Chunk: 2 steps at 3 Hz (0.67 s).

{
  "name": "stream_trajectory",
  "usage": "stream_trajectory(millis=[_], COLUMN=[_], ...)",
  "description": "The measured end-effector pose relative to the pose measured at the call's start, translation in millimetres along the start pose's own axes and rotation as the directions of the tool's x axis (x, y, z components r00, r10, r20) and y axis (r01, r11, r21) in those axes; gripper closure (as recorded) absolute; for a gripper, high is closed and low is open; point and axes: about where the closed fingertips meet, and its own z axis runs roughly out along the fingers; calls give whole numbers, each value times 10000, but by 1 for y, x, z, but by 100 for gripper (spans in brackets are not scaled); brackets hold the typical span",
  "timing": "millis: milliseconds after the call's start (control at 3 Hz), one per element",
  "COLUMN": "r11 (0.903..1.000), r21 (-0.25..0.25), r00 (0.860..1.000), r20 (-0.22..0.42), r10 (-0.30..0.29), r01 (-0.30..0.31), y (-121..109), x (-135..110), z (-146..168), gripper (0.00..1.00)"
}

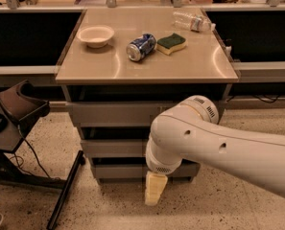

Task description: Open top drawer

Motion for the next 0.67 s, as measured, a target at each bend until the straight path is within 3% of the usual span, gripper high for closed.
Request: stream_trajectory(millis=[333, 667], r11=[10000, 9950], r21=[5, 872], r00=[10000, 9988], r20=[0, 25], r10=[2, 492], r01=[-2, -493], y=[0, -36], x=[0, 25], z=[0, -2], gripper=[0, 0])
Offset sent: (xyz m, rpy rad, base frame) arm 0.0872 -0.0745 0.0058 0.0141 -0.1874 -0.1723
